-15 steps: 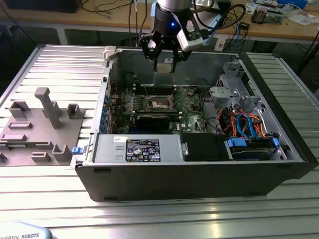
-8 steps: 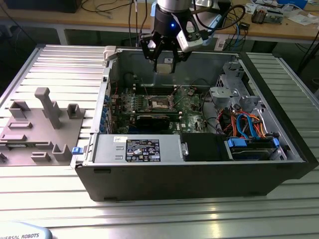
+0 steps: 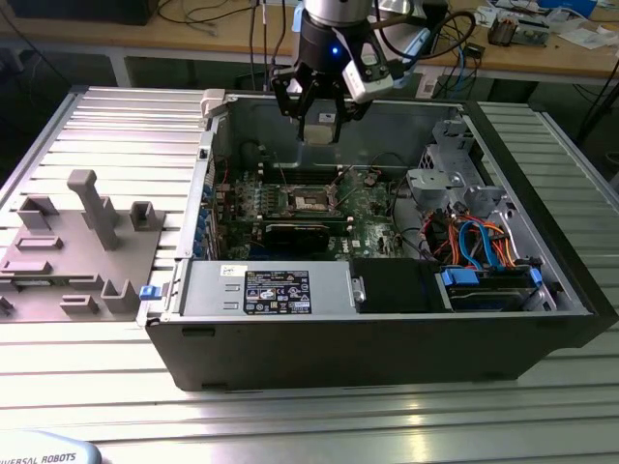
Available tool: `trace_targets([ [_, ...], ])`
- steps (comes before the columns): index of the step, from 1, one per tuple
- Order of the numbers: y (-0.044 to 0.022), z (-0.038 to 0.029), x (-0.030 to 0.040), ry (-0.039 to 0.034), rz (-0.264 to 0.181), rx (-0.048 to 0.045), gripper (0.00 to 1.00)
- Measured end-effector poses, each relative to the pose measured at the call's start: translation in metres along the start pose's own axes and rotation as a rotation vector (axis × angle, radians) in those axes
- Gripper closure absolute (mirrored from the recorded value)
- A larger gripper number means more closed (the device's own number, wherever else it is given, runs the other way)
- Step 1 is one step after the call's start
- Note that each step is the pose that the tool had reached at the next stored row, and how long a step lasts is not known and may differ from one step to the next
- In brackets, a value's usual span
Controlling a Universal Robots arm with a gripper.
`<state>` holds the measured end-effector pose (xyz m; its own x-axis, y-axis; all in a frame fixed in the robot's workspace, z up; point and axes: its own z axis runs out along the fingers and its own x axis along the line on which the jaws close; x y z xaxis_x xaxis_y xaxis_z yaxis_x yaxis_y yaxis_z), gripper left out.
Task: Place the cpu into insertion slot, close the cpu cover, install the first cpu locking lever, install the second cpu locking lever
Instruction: 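Place the cpu into insertion slot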
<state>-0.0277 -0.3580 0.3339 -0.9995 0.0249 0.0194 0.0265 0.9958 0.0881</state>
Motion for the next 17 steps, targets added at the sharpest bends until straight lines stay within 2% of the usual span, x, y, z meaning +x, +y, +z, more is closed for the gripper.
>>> trace_targets([
  [17,-0.0004,0.0045,0.0001,0.0,0.0,0.0,0.46],
])
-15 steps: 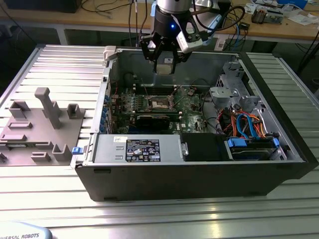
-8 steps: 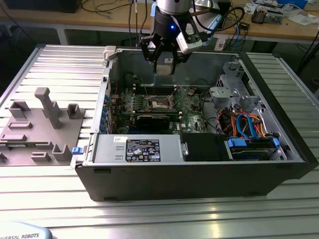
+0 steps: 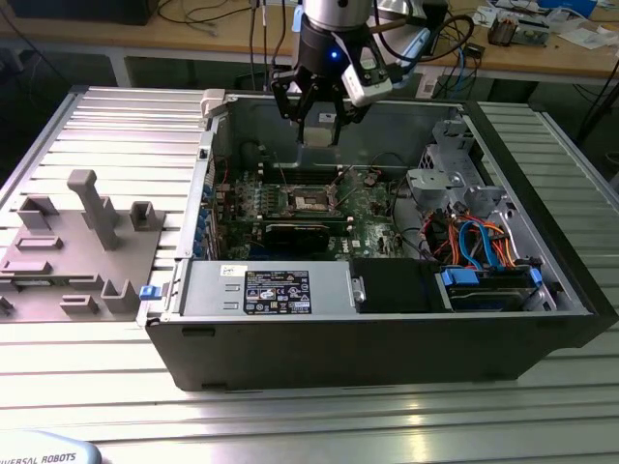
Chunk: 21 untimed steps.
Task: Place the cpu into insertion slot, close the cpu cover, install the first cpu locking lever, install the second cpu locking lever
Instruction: 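Place the cpu into insertion slot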
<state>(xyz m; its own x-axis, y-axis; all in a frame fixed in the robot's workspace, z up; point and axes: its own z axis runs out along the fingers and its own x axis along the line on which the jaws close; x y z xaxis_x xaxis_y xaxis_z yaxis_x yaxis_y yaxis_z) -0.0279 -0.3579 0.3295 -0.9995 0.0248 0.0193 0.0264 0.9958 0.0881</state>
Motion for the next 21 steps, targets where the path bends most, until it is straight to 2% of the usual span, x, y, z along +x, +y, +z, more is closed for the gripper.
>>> trace_targets([
  [21,-0.0005,0.0058,-0.0001,0.0,0.0,0.0,0.46],
])
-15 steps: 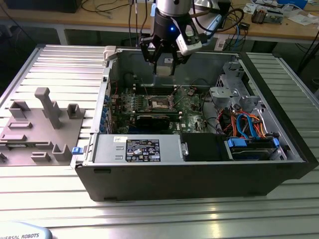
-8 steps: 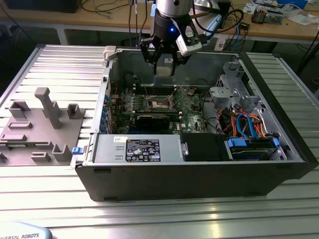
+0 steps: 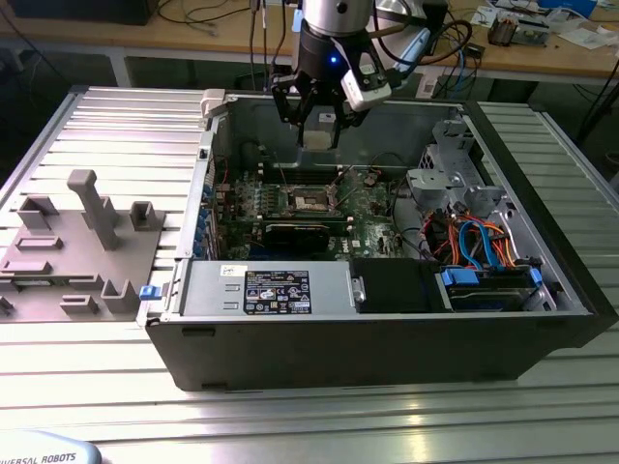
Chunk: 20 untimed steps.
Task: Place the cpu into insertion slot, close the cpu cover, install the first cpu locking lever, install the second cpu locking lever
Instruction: 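Place the cpu into insertion slot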
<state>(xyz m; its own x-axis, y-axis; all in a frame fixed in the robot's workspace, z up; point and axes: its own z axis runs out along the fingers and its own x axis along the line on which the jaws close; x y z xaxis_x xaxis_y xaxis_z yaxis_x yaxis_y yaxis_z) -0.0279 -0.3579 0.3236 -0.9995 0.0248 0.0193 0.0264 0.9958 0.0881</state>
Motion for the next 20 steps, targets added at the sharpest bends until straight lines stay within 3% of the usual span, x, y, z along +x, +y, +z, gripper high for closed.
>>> trace_targets([
  [20,-0.0004,0.0041,-0.0001,0.0,0.0,0.0,0.46],
])
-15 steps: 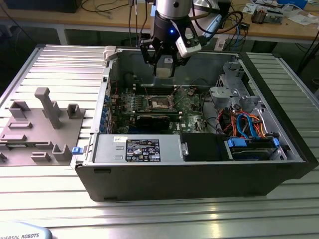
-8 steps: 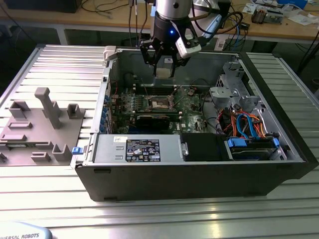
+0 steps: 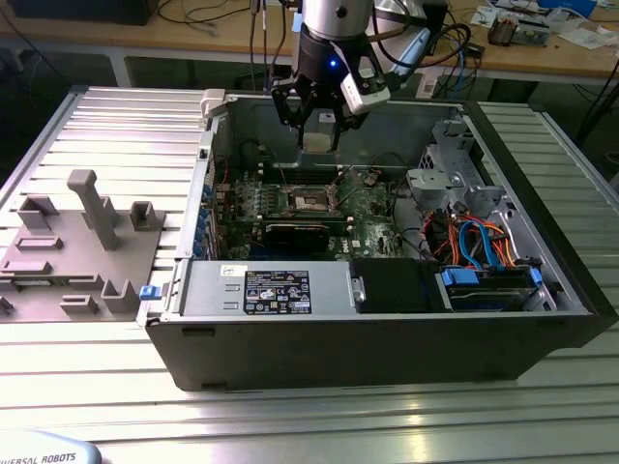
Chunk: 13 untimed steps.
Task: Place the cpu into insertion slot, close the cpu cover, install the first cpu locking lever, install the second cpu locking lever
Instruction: 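Place the cpu into insertion slot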
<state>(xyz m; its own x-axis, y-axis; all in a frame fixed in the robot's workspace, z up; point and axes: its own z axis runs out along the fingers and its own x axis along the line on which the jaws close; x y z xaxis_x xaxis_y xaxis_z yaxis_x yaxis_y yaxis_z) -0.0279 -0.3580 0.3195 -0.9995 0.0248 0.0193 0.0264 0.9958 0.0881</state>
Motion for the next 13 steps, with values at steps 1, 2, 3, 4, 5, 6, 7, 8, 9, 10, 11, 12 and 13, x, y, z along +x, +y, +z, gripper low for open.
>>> trace_targets([
  [1,0.0,0.0002,0.0,-0.0001,0.0,0.0,0.46],
  [2,0.0,0.0006,0.0,0.0,0.0,0.0,0.46],
  [3,-0.0001,0.0012,0.0,0.0,0.0,-0.0001,0.46],
  [4,-0.0001,0.0016,0.0,0.0,0.0,0.0,0.46],
  [5,-0.0002,0.0018,0.0,0.0,0.0,0.0,0.46],
  [6,-0.0002,0.002,0.0,0.0,0.0,0.0,0.46],
  [7,-0.0002,0.0022,0.0,0.0,0.0,0.0,0.46],
  [8,-0.0002,0.0024,-0.0001,0.0,0.0,0.0,0.46],
  [9,-0.0002,0.0027,-0.0001,0.0,0.0,0.0,0.46],
  [10,-0.0002,0.0029,-0.0001,0.0,0.0,0.0,0.46],
  [11,-0.0003,0.0031,-0.0001,0.0,0.0,0.0,0.46],
  [12,-0.0003,0.0034,-0.0001,0.0,0.0,-0.0001,0.46],
  [13,-0.0003,0.0038,-0.0001,-0.0001,0.0,-0.0002,0.46],
])
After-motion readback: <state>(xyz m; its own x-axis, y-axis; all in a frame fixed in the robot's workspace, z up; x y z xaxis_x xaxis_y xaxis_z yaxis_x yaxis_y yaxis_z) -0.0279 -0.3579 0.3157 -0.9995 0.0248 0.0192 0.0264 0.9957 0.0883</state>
